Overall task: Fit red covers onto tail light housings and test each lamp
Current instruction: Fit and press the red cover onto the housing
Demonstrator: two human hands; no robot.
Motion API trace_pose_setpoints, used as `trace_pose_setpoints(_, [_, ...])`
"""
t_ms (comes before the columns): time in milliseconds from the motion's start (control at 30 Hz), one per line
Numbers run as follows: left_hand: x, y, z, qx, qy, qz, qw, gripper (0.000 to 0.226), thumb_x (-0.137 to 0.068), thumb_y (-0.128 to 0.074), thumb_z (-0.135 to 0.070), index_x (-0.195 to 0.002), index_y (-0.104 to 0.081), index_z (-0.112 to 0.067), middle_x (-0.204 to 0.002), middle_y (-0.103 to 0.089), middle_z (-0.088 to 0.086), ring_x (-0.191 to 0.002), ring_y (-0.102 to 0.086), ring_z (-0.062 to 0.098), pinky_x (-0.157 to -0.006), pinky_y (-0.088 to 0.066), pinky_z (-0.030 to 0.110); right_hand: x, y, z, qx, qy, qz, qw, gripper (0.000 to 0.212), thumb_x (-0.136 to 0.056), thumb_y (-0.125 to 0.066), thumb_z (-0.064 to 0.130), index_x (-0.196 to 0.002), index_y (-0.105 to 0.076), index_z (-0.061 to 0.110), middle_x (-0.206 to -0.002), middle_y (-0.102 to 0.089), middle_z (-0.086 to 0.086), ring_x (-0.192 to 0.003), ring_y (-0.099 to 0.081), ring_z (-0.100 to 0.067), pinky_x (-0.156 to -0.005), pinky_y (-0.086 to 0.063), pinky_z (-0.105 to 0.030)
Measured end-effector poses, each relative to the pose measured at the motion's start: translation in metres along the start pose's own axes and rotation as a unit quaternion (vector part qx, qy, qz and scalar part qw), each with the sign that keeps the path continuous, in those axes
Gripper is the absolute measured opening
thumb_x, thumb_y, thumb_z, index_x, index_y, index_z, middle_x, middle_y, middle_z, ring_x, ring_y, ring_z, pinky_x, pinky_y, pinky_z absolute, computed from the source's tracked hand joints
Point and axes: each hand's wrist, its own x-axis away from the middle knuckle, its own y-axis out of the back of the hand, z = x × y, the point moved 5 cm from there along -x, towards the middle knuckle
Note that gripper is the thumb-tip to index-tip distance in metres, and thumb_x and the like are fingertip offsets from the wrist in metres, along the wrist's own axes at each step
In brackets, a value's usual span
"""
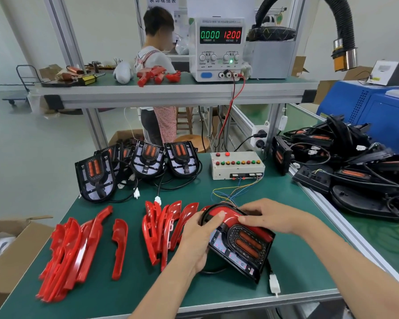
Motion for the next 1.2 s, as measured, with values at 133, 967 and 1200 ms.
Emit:
trace_pose_setpoints(133, [-0.003,0.003,0.007,0.011,0.006,-0.026,1.000,0.028,-0.091,-0.075,-0.010,-0.115,-0.068,0.003,-0.104,-0.077,0.021,-0.094,-0.075,0.035,-0.081,-0.062,0.042,0.022,-0.002,-0.025,-0.099,-0.008,-0.001,0.995,0.024,-0.100,-0.062,0.034,-0.118,-0.075,0.023,-0.114,-0.076,0.003,-0.106,-0.069,-0.011,-0.100,-0.051,-0.029])
trace_pose_setpoints(967, [-0.005,0.006,0.014,0.030,0.058,-0.044,0.997,0.039,-0.088,-0.078,-0.013,-0.124,-0.065,-0.004,-0.107,-0.078,0.016,-0.102,-0.074,0.035,-0.099,-0.056,0.053,0.038,-0.029,-0.057,-0.300,-0.031,-0.143,0.943,0.040,-0.092,-0.059,0.049,-0.110,-0.078,0.019,-0.104,-0.077,-0.013,-0.087,-0.066,-0.018,-0.083,-0.051,-0.041])
trace_pose_setpoints(1200, [-0.006,-0.001,0.015,-0.003,0.037,-0.015,0.999,0.026,-0.098,-0.068,-0.015,-0.120,-0.067,-0.001,-0.109,-0.077,0.016,-0.101,-0.075,0.030,-0.088,-0.061,0.041,0.054,-0.031,-0.064,-0.330,-0.029,-0.132,0.934,0.038,-0.094,-0.058,0.040,-0.112,-0.077,0.012,-0.108,-0.076,-0.018,-0.089,-0.070,-0.021,-0.076,-0.057,-0.029])
